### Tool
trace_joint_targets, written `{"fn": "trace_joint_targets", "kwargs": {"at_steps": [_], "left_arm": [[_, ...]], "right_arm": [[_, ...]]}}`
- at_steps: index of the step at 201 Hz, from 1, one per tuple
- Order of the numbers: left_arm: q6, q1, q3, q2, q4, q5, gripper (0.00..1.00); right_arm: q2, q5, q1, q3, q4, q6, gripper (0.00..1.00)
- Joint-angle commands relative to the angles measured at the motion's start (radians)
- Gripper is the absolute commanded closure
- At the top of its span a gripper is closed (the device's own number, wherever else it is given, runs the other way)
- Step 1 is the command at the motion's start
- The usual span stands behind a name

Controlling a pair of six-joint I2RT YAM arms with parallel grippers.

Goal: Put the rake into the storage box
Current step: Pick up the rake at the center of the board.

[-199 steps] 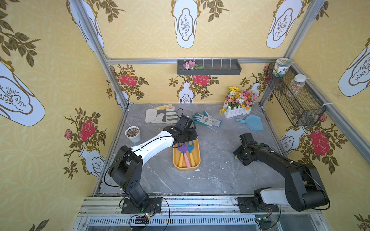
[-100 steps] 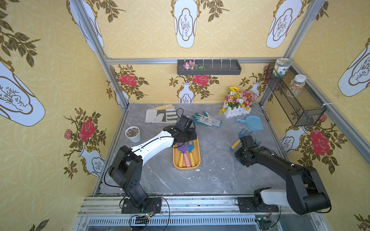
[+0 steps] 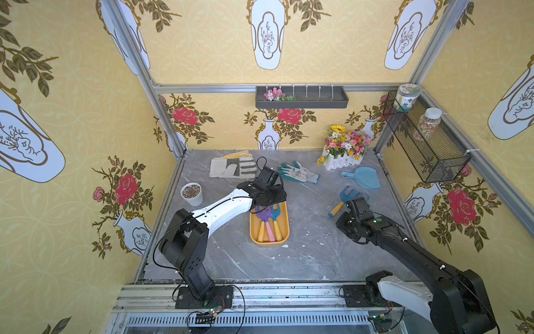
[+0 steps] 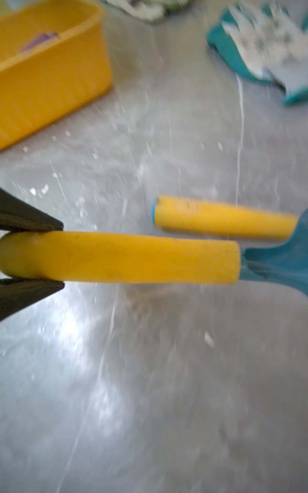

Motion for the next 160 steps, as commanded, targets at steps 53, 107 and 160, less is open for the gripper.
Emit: {"fn": "trace_joint_targets", "kwargs": {"at_steps": [53, 107, 160], "left_arm": [[0.029, 0.089, -0.112, -0.085, 0.421, 0.569, 0.35], [-0.027, 0.092, -0.222, -0.109, 0.609, 0.665, 0.35], [-0.13, 0.139, -0.305, -0.149, 0.797, 0.736, 0.36]], "right_arm": [[0.094, -0.571, 0.038, 0.022, 0.776, 0.027, 0.76], [0.238, -0.797, 0.061, 0.03, 1.234, 0.205, 0.76], [0.316, -0.872, 0.129, 0.052, 1.351, 0.255, 0.76]]}}
